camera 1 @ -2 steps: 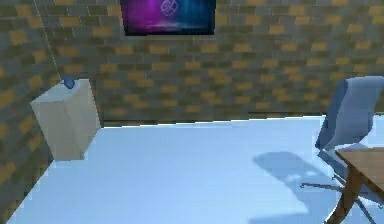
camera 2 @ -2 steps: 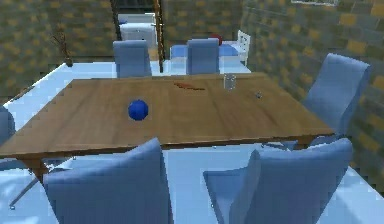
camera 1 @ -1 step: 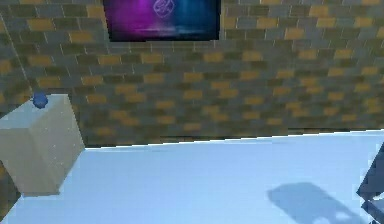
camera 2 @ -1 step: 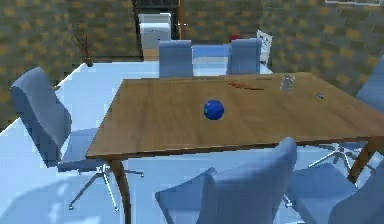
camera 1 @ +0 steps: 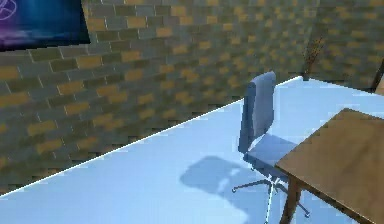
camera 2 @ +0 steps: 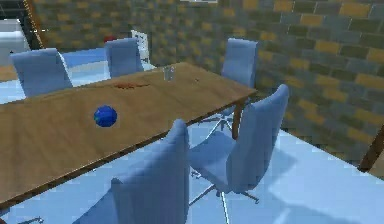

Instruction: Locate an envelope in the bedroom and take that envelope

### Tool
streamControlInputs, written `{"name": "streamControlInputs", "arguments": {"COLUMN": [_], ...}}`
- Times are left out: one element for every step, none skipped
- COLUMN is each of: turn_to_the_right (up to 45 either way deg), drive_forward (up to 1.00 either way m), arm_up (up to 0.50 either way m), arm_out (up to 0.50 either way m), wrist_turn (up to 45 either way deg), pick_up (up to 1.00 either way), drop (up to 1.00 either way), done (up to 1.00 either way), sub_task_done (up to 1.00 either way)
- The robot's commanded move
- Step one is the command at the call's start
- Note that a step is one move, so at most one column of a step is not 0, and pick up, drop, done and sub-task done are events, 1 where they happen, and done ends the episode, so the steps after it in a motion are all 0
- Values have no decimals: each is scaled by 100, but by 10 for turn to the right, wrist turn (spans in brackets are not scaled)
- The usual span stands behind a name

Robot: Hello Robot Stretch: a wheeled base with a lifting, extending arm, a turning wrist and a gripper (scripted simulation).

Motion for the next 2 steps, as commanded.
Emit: {"name": "streamControlInputs", "arguments": {"turn_to_the_right": [0, 0], "drive_forward": [100, 55], "arm_up": [0, 0], "arm_out": [0, 0], "wrist_turn": [0, 0], "pick_up": [0, 0], "drop": [0, 0], "done": [0, 0], "sub_task_done": [0, 0]}}
